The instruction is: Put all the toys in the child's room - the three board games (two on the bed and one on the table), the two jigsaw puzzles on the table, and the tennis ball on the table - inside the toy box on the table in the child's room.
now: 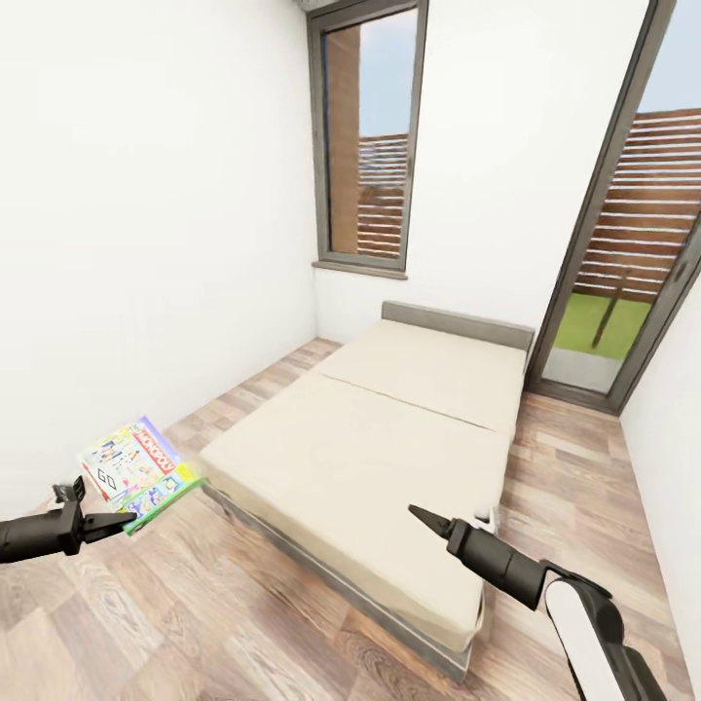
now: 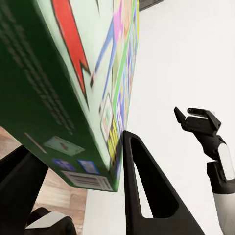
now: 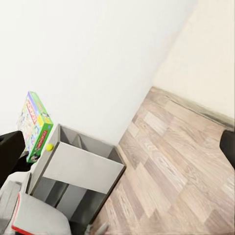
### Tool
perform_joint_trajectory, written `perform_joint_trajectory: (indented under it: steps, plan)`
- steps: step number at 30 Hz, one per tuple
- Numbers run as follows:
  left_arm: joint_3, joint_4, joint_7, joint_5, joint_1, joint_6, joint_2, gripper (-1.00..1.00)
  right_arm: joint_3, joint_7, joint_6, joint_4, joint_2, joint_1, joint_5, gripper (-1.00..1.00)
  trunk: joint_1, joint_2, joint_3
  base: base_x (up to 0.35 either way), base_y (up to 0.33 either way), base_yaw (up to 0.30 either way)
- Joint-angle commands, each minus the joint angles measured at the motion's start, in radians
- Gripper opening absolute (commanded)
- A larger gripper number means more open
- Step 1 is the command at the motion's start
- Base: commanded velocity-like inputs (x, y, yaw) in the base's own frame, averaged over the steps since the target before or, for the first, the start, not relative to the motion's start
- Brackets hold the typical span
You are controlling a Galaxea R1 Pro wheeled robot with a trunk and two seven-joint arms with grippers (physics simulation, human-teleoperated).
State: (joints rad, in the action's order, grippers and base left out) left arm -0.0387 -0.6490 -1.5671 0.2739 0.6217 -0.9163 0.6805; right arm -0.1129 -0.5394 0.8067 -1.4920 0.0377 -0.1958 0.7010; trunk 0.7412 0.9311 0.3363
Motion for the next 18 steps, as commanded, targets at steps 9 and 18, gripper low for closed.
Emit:
perform_joint_trajectory:
  steps: [9, 18]
  plan:
    - [0.001, 0.0, -0.004, 0.001, 0.001, -0.01, 0.001, -1.0, 0.033, -0.002, 0.004, -0.001, 0.002, -0.001, -0.004, 1.0, -0.034, -0.062, -0.027, 0.0, 0.0, 0.286]
    - [0.002, 0.0, -0.004, 0.001, 0.001, -0.01, 0.0, -1.0, 0.037, -0.002, 0.003, -0.001, 0.0, -0.001, -0.005, 1.0, -0.069, -0.125, -0.055, 0.0, 0.0, 0.287]
